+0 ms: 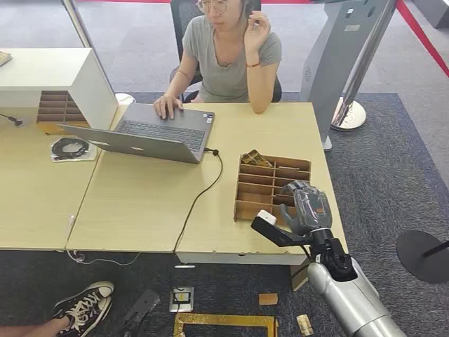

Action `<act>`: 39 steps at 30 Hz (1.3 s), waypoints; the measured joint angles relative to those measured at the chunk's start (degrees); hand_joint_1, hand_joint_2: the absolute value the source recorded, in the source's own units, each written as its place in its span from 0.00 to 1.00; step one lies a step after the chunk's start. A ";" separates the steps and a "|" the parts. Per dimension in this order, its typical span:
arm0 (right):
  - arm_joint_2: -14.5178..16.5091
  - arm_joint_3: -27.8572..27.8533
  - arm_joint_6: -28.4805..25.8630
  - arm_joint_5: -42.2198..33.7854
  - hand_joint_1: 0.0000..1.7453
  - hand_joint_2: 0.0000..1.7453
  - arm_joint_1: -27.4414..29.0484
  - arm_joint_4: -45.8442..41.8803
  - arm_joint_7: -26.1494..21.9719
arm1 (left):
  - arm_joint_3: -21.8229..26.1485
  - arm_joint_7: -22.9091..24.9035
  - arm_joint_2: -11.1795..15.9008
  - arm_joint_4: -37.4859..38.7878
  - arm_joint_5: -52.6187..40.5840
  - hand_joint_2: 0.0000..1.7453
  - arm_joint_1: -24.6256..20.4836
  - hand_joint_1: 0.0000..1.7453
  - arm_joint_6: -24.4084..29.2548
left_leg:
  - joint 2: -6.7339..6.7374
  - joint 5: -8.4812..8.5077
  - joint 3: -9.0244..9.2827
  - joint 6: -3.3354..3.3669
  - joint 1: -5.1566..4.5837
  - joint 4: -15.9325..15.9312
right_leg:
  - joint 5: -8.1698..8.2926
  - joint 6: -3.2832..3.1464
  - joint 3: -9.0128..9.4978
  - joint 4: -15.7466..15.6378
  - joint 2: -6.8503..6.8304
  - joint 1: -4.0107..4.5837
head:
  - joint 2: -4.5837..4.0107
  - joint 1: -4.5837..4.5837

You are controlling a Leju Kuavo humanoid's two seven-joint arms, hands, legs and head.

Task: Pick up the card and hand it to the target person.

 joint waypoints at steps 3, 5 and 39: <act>0.02 0.08 -0.01 -0.03 0.51 1.00 -0.28 0.30 0.00 | 0.00 0.00 0.00 0.00 0.00 1.00 0.00 0.00 0.00 | 0.00 0.00 0.00 0.00 0.00 0.00 | 0.00 0.00 0.00 0.00 0.00 0.00 | 0.00 0.02; 0.02 0.19 -0.05 -0.24 0.51 1.00 -0.58 0.59 -0.01 | 0.00 0.02 0.00 0.00 -0.01 1.00 -0.01 0.00 0.00 | 0.00 0.00 0.00 0.00 0.00 0.00 | 0.00 0.00 0.00 0.00 0.00 0.00 | 0.00 0.02; 0.02 3.25 -0.49 4.52 0.91 1.00 -3.55 3.98 5.44 | 0.00 0.04 -0.02 0.00 0.37 1.00 -0.37 0.00 0.11 | 0.01 0.00 0.02 0.00 0.00 0.01 | 0.00 0.00 0.00 0.00 0.01 0.00 | 0.00 0.01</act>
